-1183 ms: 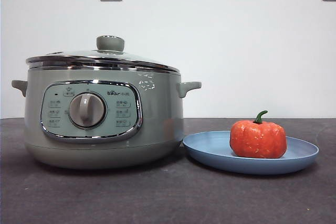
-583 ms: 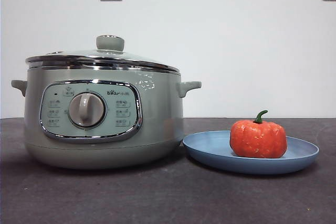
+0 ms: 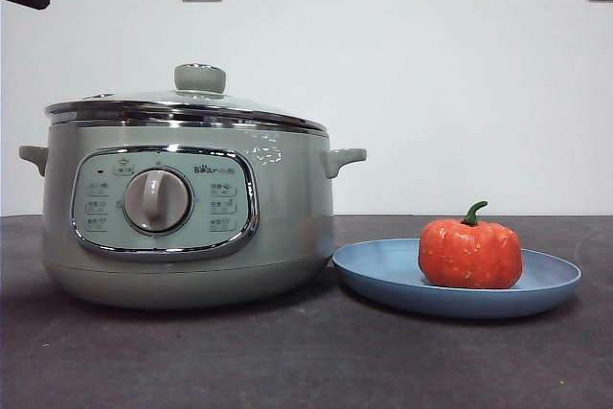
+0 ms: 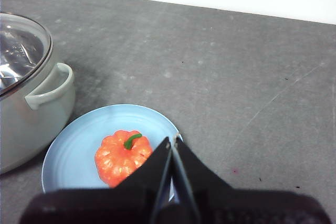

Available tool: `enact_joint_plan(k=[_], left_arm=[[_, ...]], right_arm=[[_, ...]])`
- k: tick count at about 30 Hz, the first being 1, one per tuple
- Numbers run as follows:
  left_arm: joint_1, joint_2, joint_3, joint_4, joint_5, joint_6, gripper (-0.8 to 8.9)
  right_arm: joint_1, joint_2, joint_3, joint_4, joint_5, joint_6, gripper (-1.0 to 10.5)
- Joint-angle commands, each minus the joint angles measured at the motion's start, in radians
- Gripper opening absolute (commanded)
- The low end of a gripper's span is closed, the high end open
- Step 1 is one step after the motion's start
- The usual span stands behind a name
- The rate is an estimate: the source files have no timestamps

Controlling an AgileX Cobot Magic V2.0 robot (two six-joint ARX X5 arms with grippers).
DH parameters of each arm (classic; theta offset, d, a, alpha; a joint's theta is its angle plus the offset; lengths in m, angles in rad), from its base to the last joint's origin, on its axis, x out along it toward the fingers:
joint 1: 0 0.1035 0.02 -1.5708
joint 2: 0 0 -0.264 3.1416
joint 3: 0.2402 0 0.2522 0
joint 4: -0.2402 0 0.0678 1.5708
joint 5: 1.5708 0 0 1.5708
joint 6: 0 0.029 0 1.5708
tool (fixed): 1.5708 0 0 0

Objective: Take the pumpkin out from the steamer,put the pumpkin in the blue plate,close the lid

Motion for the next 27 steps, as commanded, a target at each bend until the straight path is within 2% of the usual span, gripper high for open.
enact_joint_plan(k=[1, 7, 10, 12, 18, 23, 27], left_arm=[[-0.002, 0.000, -0.003, 0.003, 0.002, -0.008, -0.04], [-0.003, -0.002, -0.003, 0.001, 0.002, -0.008, -0.04], [0.008, -0.066, -0.003, -0.028, 0.002, -0.005, -0.04], [0.032, -0.123, -0.003, -0.049, 0.002, 0.032, -0.04], [0.228, -0.324, -0.064, -0.068, 0.010, 0.028, -0.04], [0.399, -0.449, -0.225, 0.053, 0.010, 0.028, -0.04], [0.470, -0.502, -0.373, 0.180, 0.010, 0.022, -0.04]], right_arm=[[0.001, -0.001, -0.006, 0.008, 0.002, -0.005, -0.2], [0.001, -0.001, -0.006, 0.008, 0.003, -0.005, -0.2], [0.001, -0.001, -0.006, 0.008, 0.002, -0.005, -0.2], [0.002, 0.000, -0.006, 0.008, 0.002, -0.005, -0.2], [0.001, 0.000, -0.006, 0.007, 0.003, -0.005, -0.2], [0.002, 0.000, -0.006, 0.007, 0.002, -0.005, -0.2], [0.001, 0.000, -0.006, 0.007, 0.003, -0.005, -0.2]])
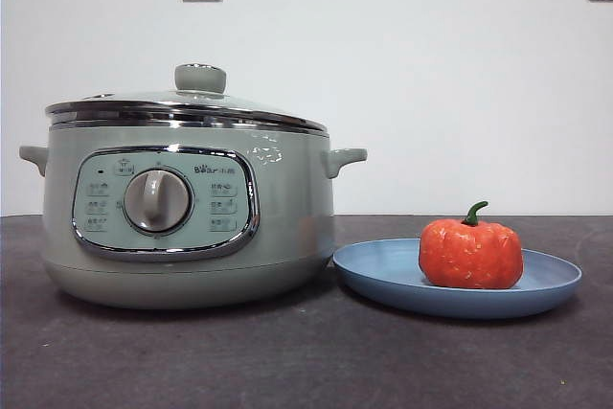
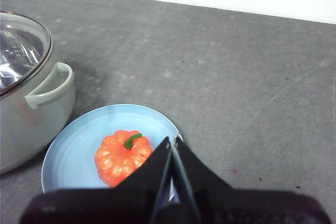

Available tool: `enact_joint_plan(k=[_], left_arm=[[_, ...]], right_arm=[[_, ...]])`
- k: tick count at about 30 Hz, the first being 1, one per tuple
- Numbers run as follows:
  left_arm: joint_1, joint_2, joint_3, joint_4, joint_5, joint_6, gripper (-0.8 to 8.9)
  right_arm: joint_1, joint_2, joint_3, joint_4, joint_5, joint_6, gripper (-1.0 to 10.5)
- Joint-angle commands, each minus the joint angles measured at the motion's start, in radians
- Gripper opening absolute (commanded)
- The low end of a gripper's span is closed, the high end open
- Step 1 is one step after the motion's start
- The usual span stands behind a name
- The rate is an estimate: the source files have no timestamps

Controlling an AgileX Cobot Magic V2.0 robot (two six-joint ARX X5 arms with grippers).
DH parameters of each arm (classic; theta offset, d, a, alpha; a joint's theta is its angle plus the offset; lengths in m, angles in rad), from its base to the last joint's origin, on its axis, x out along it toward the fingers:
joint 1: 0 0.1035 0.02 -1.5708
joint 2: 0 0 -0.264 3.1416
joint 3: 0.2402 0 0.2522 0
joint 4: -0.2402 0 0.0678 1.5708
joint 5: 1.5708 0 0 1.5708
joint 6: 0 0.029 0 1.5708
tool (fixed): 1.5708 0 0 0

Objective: Take the pumpkin out from the steamer,put the pumpkin in the blue plate,close the lid

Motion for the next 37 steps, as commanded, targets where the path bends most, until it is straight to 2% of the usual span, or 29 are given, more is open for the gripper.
enact_joint_plan(k=[1, 7, 15, 23, 29, 37], left_arm=[[0.034, -0.024, -0.108, 0.100, 0.006, 0.000, -0.04], [0.071, -0.028, -0.263, 0.254, 0.006, -0.039, -0.04], [0.078, -0.045, -0.322, 0.228, 0.006, -0.051, -0.04], [0.121, -0.119, -0.324, 0.105, 0.008, -0.070, -0.04], [0.134, -0.119, -0.324, 0.103, 0.010, -0.106, -0.04], [0.134, -0.119, -0.324, 0.109, 0.008, -0.106, -0.04]], right_arm=[[0.001, -0.001, -0.006, 0.007, 0.003, -0.004, -0.2], [0.001, -0.001, -0.006, 0.007, 0.002, -0.004, -0.2], [0.002, -0.001, -0.006, 0.007, 0.002, -0.004, -0.2], [0.001, -0.001, -0.006, 0.006, 0.002, -0.004, -0.2], [0.002, -0.001, -0.006, 0.000, 0.003, -0.004, -0.2], [0.001, -0.001, -0.006, 0.000, 0.003, -0.004, -0.2]])
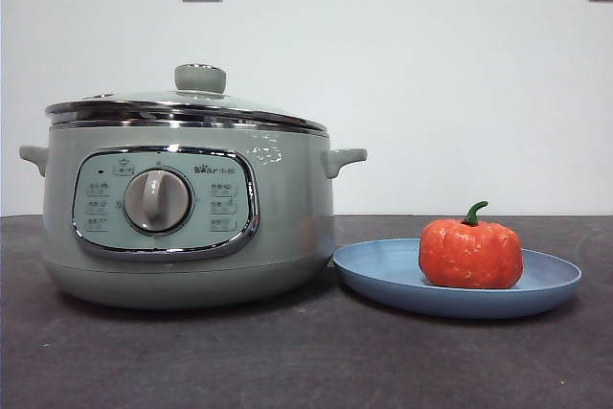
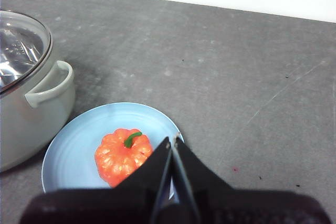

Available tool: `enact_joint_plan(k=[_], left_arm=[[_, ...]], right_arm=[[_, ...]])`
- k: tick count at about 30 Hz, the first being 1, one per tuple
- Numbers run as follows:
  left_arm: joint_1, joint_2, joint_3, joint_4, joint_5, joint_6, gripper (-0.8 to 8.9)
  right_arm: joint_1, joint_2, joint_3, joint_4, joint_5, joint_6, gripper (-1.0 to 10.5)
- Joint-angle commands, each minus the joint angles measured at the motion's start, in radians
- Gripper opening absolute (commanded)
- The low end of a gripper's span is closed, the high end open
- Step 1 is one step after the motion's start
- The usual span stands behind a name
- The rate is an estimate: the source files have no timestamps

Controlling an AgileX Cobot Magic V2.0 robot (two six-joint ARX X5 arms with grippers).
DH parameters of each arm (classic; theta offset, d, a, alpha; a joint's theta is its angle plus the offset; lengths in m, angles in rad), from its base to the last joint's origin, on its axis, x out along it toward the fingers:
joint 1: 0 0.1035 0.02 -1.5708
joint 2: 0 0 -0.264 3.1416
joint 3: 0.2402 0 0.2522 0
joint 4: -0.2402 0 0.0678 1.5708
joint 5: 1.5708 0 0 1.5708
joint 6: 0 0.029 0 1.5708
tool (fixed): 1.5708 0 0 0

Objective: Take the pumpkin out from the steamer,put the pumpkin in the blue plate,close the lid

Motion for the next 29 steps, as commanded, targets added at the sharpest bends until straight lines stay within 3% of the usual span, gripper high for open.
enact_joint_plan(k=[1, 21, 23, 26, 29], left_arm=[[0.004, -0.003, -0.012, -0.005, 0.003, -0.010, -0.04], [0.004, -0.003, -0.012, -0.007, 0.003, -0.010, -0.04], [0.004, -0.003, -0.012, -0.006, 0.003, -0.010, -0.04], [0.004, -0.003, -0.012, -0.007, 0.003, -0.010, -0.04], [0.004, -0.003, -0.012, -0.007, 0.003, -0.010, -0.04]], right_arm=[[0.001, -0.001, -0.006, 0.005, 0.003, -0.004, -0.2], [0.005, -0.013, -0.006, -0.003, 0.000, -0.009, -0.2], [-0.010, -0.040, -0.007, -0.007, 0.012, -0.040, -0.2], [-0.093, -0.111, -0.022, 0.003, -0.044, -0.053, -0.2], [-0.222, -0.203, -0.095, 0.072, -0.208, -0.053, -0.2]])
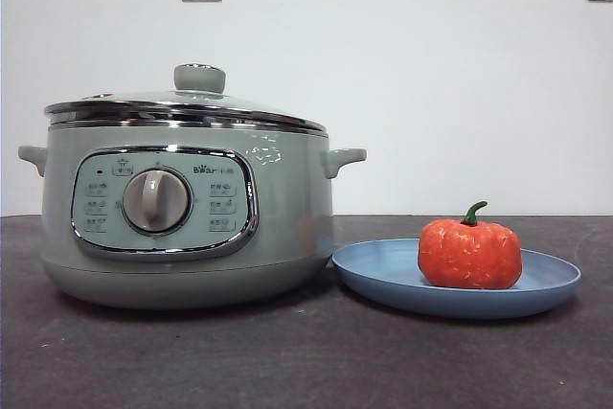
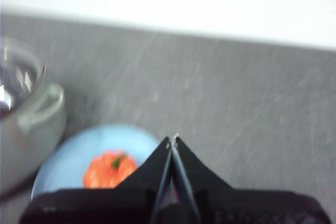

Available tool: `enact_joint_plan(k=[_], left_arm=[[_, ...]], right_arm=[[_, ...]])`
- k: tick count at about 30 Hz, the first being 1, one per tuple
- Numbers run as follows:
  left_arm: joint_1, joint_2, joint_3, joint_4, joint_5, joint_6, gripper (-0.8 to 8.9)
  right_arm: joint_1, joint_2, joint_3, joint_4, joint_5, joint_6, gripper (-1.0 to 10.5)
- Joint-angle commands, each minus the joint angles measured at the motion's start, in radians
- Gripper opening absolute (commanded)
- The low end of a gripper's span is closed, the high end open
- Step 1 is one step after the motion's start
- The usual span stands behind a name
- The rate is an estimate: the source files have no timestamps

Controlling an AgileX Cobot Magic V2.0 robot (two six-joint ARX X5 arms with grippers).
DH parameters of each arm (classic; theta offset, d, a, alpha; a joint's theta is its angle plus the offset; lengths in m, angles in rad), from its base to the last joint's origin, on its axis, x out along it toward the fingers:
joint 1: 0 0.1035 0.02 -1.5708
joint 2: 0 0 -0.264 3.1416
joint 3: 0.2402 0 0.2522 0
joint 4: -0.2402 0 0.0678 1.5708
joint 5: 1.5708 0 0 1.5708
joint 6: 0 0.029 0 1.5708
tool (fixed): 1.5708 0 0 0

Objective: Take the pumpkin out from the steamer,put the pumpkin in the blue plate,close the lid

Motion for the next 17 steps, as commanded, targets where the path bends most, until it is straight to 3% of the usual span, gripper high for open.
enact_joint_plan(k=[1, 2, 6, 17], left_arm=[[0.004, -0.003, -0.012, -0.007, 0.003, -0.010, -0.04], [0.004, -0.003, -0.012, -0.007, 0.003, -0.010, -0.04], [0.004, -0.003, -0.012, -0.007, 0.003, -0.010, -0.04], [0.004, -0.003, -0.012, -0.007, 0.003, -0.010, -0.04]], right_arm=[[-0.121, -0.088, -0.095, 0.064, -0.149, -0.012, -0.2], [-0.166, -0.126, -0.138, 0.092, -0.188, -0.012, -0.2], [-0.246, -0.234, -0.281, 0.164, -0.194, 0.002, -0.2], [-0.253, -0.380, -0.541, 0.307, -0.190, 0.060, -0.2]])
